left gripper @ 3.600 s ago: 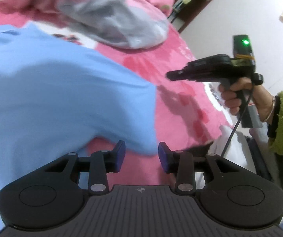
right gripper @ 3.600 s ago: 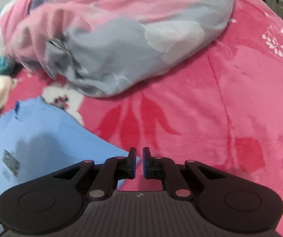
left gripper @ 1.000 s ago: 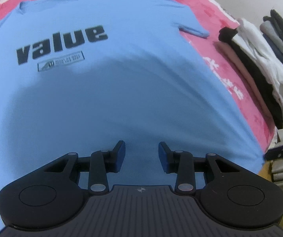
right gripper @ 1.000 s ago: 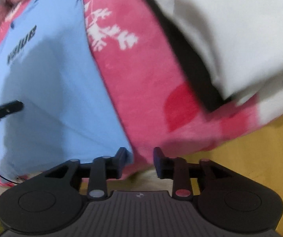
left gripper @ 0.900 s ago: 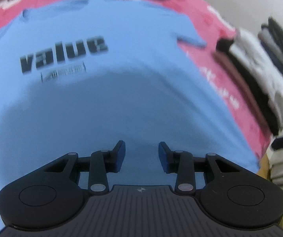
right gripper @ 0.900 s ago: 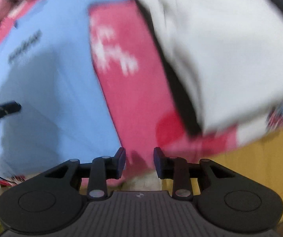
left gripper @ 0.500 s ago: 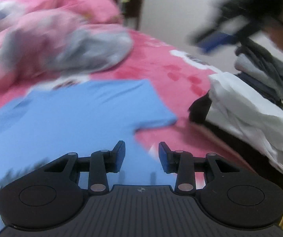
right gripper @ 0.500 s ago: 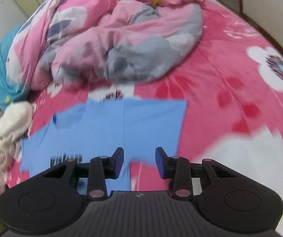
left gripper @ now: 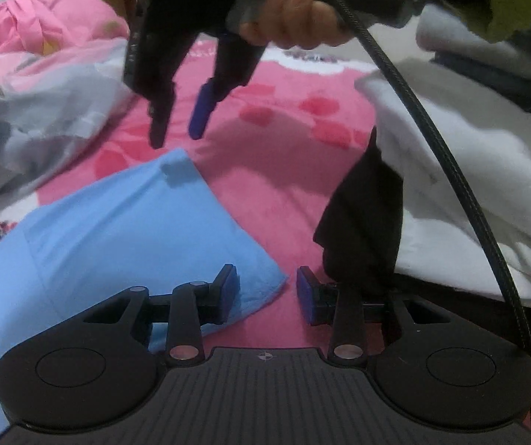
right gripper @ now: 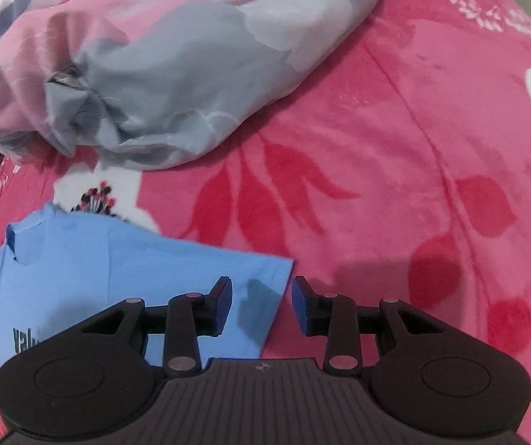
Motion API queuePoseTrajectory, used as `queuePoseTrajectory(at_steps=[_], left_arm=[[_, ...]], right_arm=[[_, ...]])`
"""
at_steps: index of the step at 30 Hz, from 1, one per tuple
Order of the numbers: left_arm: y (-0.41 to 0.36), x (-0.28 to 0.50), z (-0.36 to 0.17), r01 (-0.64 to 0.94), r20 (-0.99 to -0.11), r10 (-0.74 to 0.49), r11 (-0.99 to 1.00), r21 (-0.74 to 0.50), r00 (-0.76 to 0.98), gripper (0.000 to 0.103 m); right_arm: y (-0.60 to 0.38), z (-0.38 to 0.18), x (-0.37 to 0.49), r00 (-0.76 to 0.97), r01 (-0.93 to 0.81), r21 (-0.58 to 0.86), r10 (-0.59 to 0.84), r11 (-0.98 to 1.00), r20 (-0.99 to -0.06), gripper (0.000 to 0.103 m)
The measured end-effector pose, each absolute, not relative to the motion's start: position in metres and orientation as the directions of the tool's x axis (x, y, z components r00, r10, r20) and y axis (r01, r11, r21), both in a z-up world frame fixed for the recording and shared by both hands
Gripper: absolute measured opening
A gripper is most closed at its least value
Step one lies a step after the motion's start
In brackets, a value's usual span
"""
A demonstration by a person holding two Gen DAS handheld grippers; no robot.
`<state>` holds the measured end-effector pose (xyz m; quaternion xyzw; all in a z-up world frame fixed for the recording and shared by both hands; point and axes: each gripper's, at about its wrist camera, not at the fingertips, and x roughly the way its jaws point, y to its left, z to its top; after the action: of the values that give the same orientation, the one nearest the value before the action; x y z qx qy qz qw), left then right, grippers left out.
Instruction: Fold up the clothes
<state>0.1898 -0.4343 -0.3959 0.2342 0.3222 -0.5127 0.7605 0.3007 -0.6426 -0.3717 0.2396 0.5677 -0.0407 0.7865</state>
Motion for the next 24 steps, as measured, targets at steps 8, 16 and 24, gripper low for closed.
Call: queuePoseTrajectory(at_steps=[8,16,24], left_arm=[[-0.430,0.187,-0.400,0.890,-0.712,-0.632,0.455,-0.022,0.305,0.009],[-0.405,0.192,-0.378,0.814,-0.590,-0.717,0.557,-0.165,0.371,0.004],[-0.355,0.199,-0.337,0.700,-0.491,-0.733,0.650,-0.297,0.472,0.004]], right_arm=[[-0.642,-0.393,0.299,0.402,0.302,0.364,0.228,0.881,-0.887,0.015],[-0.626,-0.358,0.294,0.523,0.266,0.381,0.199,0.885,-0.829,0.003],[-0.564,-0.297,0.308,0.588,0.135,0.369,0.226,0.920,-0.777,0.003]])
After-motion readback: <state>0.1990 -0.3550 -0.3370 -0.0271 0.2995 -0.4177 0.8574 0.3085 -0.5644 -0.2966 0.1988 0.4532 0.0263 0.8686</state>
